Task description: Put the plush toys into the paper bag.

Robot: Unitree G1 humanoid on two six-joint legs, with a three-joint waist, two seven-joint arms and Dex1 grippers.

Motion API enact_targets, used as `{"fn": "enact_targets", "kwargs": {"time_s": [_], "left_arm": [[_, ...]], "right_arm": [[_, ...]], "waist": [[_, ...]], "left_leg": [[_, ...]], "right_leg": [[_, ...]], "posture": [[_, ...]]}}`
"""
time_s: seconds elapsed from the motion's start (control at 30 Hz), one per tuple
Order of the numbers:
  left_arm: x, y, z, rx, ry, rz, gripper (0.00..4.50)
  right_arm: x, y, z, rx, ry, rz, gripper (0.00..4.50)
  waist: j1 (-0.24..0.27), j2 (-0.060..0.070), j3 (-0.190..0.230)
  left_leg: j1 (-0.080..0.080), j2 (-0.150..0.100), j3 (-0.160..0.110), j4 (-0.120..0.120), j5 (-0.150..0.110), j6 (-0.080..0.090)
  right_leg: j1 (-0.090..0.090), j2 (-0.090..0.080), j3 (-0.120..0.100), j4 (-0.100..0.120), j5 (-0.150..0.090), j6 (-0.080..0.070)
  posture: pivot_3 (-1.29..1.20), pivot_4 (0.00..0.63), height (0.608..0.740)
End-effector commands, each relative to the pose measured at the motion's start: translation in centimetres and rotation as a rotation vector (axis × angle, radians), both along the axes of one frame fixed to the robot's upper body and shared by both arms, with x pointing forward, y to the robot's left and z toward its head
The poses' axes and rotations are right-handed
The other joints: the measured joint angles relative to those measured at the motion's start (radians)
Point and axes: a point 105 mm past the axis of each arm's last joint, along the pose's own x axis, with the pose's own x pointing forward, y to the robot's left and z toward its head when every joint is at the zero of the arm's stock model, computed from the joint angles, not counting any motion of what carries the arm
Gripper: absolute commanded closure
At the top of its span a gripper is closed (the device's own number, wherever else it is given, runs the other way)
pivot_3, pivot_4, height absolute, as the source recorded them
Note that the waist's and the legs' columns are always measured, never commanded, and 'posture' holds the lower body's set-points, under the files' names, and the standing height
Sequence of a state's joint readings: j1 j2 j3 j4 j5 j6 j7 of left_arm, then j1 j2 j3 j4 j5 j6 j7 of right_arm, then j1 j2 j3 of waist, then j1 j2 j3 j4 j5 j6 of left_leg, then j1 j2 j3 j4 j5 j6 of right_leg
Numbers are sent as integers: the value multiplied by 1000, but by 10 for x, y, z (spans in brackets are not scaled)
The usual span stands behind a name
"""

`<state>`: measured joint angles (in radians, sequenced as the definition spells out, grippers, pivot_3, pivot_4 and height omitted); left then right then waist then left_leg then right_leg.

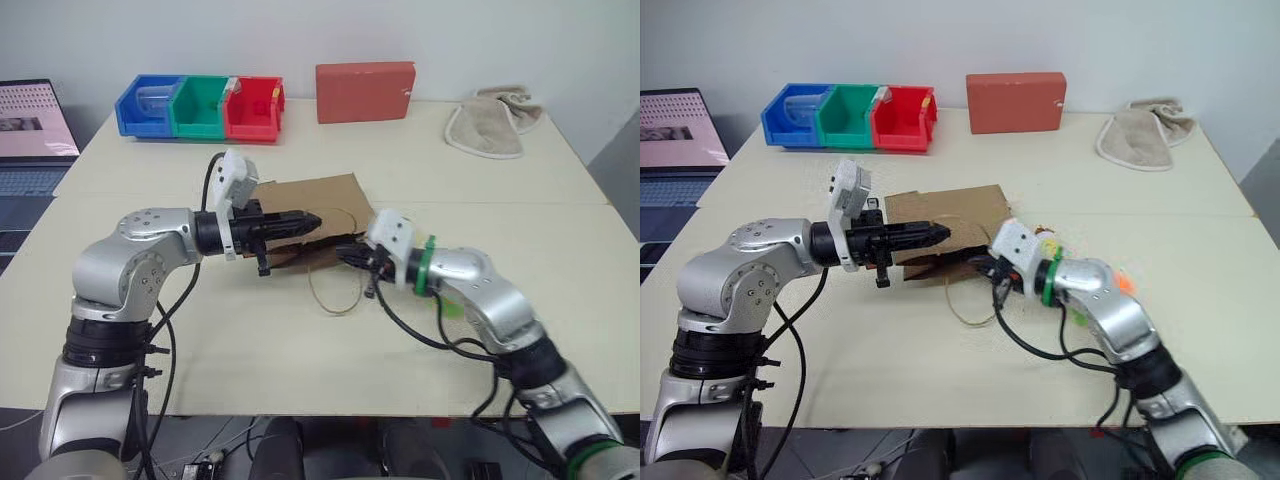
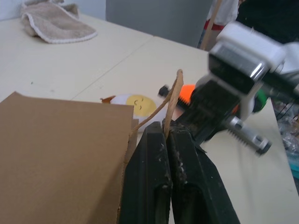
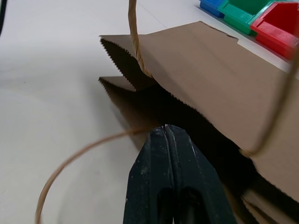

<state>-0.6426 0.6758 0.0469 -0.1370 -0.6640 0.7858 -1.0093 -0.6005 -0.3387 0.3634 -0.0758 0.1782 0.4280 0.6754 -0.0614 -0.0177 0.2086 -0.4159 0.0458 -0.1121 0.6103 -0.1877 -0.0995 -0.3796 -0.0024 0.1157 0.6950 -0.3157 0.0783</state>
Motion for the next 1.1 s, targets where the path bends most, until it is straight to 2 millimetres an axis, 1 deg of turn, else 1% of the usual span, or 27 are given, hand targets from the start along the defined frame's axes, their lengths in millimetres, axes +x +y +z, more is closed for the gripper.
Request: {"fn": "enact_targets", "kwargs": {"time_s": [0.03,0.17,0.23,0.3,0.37,0.43,0.53,0.6,0.7,0.77,0.83,0.87,0.9,0.97,1.07,1.1], "left_arm": [[-3,0,18,-34,-51,0,4500],[-1,-1,21,-54,-49,17,4500],[4,1,31,-103,-54,48,4500],[10,5,46,-158,-68,92,4500],[13,10,62,-206,-93,133,4500],[16,16,85,-279,-127,186,4500],[16,27,115,-370,-177,254,4500],[15,30,123,-391,-187,274,4500],[10,35,143,-425,-237,288,4500],[7,35,152,-434,-266,286,4500],[5,34,154,-432,-273,278,4500],[5,32,149,-415,-271,272,4500],[5,29,142,-393,-261,268,4500],[6,26,122,-341,-222,258,4500],[4,22,101,-296,-186,240,4500],[3,21,97,-290,-180,238,4500]], "right_arm": [[13,9,7,21,-74,-61,4479],[25,15,-2,15,-83,-131,4479],[36,15,-9,9,-99,-214,4479],[43,13,-20,7,-82,-293,4479],[45,11,-29,-14,-76,-319,4479],[46,10,-36,-24,-63,-340,4479],[45,12,-41,-26,-41,-343,4479],[44,12,-42,-30,-40,-340,4479],[42,14,-44,-36,-29,-327,4479],[43,15,-44,-31,-22,-326,4479],[43,16,-44,-26,-14,-328,4479],[44,16,-44,-25,-13,-327,4479],[44,17,-43,-24,-13,-326,4479],[45,17,-40,-13,-11,-326,4479],[46,18,-34,1,-15,-325,4479],[46,18,-32,7,-15,-325,4479]], "waist": [[0,0,0],[1,0,0],[3,0,0],[3,0,0],[2,0,0],[2,0,0],[1,0,0],[-2,0,0],[-5,0,0],[-5,0,0],[-6,0,0],[-6,0,0],[-6,0,0],[-8,0,0],[-10,0,0],[-10,0,0]], "left_leg": [[0,0,0,0,0,0],[0,0,0,0,0,0],[0,0,0,0,0,0],[0,0,-1,0,1,-1],[0,0,-1,0,1,-1],[0,0,-1,0,1,-2],[-1,0,-1,0,1,-2],[-1,0,-1,0,1,-2],[0,0,-1,-1,1,-2],[-1,0,-1,0,1,-2],[0,0,-1,0,1,-2],[0,0,-1,-1,1,-2],[0,0,-1,-1,1,-2],[0,0,-1,-1,1,-2],[0,0,-1,-1,1,-2],[0,0,-1,-1,1,-2]], "right_leg": [[-1,0,0,1,0,0],[-1,0,0,2,0,-1],[-1,0,0,2,0,-1],[-1,0,0,2,0,-1],[-1,0,0,2,0,-1],[-1,0,0,2,0,-1],[-2,0,0,2,0,-1],[-2,0,0,2,0,0],[-2,0,0,3,0,-1],[-2,0,0,2,0,0],[-2,0,0,2,0,0],[-2,0,0,2,0,0],[-2,0,0,3,0,0],[-2,0,0,3,0,0],[-2,0,0,3,0,0],[-2,0,0,3,0,-1]], "posture": [[0,150,740],[0,150,740],[0,150,740],[0,150,740],[0,150,740],[0,150,740],[0,150,740],[0,150,740],[0,150,740],[0,150,740],[0,150,740],[0,150,740],[0,150,740],[0,150,740],[0,150,740],[0,150,740]]}}
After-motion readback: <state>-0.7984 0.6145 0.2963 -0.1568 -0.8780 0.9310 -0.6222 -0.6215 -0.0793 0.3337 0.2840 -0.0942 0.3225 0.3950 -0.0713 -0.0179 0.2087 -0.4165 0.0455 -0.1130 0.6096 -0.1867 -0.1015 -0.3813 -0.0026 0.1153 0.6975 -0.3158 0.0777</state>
